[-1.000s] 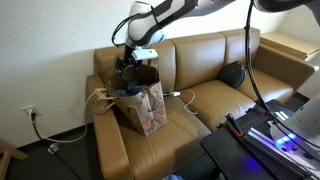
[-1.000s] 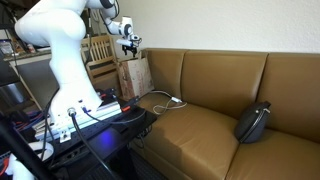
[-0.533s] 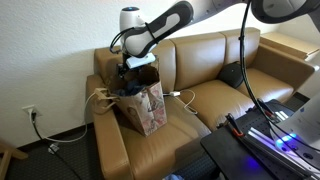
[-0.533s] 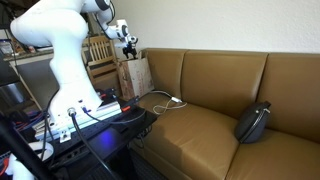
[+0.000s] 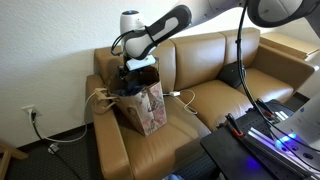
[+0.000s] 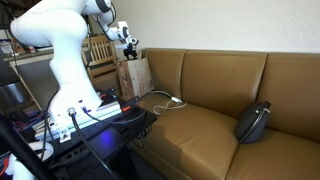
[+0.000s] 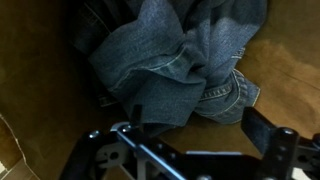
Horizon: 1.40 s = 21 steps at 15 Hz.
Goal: Remove the jeans from the bag and put them on the couch
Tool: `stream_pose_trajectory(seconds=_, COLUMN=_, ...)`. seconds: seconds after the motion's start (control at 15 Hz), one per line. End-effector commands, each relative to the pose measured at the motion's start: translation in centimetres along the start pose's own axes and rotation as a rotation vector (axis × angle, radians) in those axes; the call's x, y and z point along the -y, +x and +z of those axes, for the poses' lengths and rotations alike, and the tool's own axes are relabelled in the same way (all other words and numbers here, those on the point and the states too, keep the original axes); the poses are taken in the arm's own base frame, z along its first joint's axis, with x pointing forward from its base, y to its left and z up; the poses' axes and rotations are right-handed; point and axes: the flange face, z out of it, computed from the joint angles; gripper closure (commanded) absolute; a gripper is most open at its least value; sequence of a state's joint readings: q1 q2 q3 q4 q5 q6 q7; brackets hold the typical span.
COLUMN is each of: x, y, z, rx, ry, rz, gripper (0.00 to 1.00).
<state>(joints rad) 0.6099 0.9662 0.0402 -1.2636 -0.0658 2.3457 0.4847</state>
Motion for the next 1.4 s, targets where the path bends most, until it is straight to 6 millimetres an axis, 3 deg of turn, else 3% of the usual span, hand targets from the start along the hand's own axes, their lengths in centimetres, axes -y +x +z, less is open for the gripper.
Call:
stream_pose_trajectory(seconds=0.0, x=0.2, y=0.4, z=2.9, rx=0.018, ry=-0.031, rz=0.002, gripper=0.00)
stream_pose_trajectory(seconds=0.47, x=-0.9, y=0.8, z=6.7, rx=0.055, ry=-0.092, rz=0.033, gripper=0.00)
stream_pose_trajectory(seconds=1.07, x=-1.1, y=1.4, z=9.0, rx=0.104, ry=-0.086, rz=0.035, gripper=0.00)
stream_pose_trajectory(seconds=1.2, x=-1.0, y=1.4, z=9.2, rx=0.102, ry=-0.082, rz=0.019, gripper=0.27)
stream_pose_trajectory(seconds=1.33, x=-0.8, y=1.6, z=9.2, rx=0.085, ry=-0.073, rz=0.003, gripper=0.41)
